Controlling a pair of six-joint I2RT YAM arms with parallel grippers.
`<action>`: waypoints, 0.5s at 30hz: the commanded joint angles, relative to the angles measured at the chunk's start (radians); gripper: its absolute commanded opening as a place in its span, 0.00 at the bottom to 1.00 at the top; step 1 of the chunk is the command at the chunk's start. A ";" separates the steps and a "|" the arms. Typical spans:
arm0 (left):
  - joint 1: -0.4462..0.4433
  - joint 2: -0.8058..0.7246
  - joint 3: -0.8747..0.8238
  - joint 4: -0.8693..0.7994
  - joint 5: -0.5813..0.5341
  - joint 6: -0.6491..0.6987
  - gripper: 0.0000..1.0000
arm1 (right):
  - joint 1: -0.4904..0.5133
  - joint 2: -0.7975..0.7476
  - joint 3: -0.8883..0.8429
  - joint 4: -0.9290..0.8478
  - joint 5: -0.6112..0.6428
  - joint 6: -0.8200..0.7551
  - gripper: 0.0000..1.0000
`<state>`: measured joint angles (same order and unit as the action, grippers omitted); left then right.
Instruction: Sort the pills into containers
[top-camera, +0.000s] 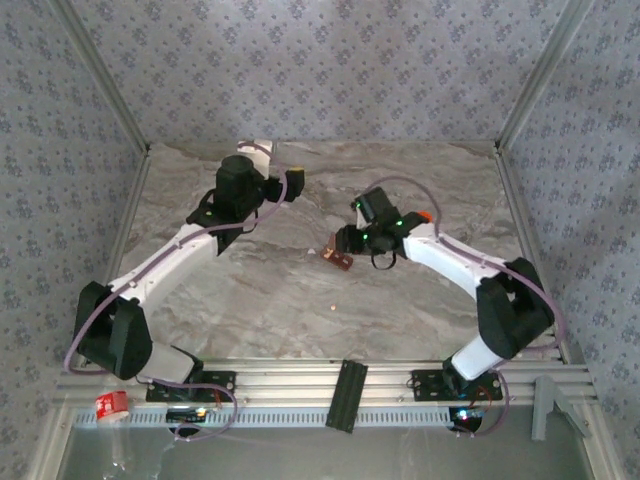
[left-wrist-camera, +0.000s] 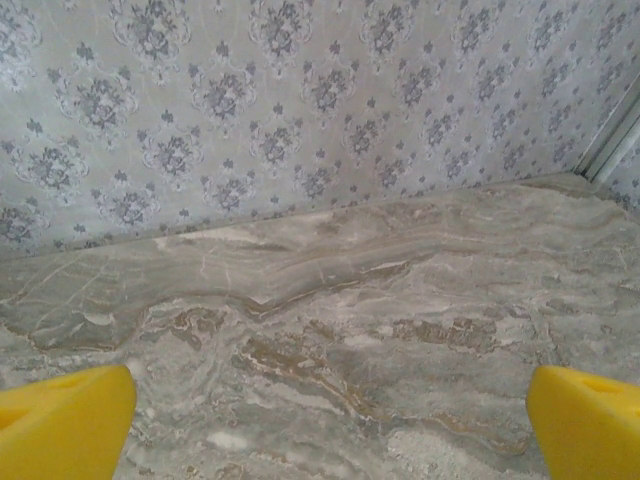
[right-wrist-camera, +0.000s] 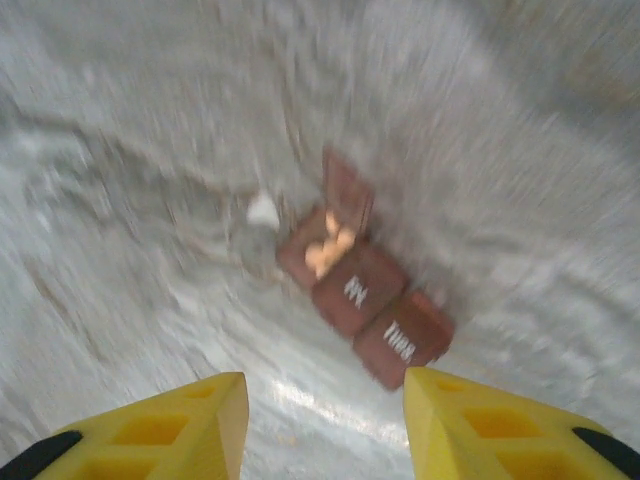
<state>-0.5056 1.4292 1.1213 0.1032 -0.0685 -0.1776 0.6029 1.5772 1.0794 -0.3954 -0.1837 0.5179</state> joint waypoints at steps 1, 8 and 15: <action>0.006 0.010 0.029 -0.010 -0.002 -0.012 1.00 | 0.044 0.034 -0.026 0.065 -0.088 -0.028 0.40; 0.007 0.022 0.019 -0.008 -0.004 -0.020 1.00 | 0.085 0.100 -0.047 0.101 -0.102 -0.009 0.29; 0.009 0.035 0.018 -0.006 -0.010 -0.020 1.00 | 0.081 0.168 -0.063 0.118 -0.084 -0.013 0.22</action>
<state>-0.5037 1.4563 1.1213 0.0971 -0.0689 -0.1856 0.6830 1.7195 1.0397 -0.2832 -0.2703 0.5076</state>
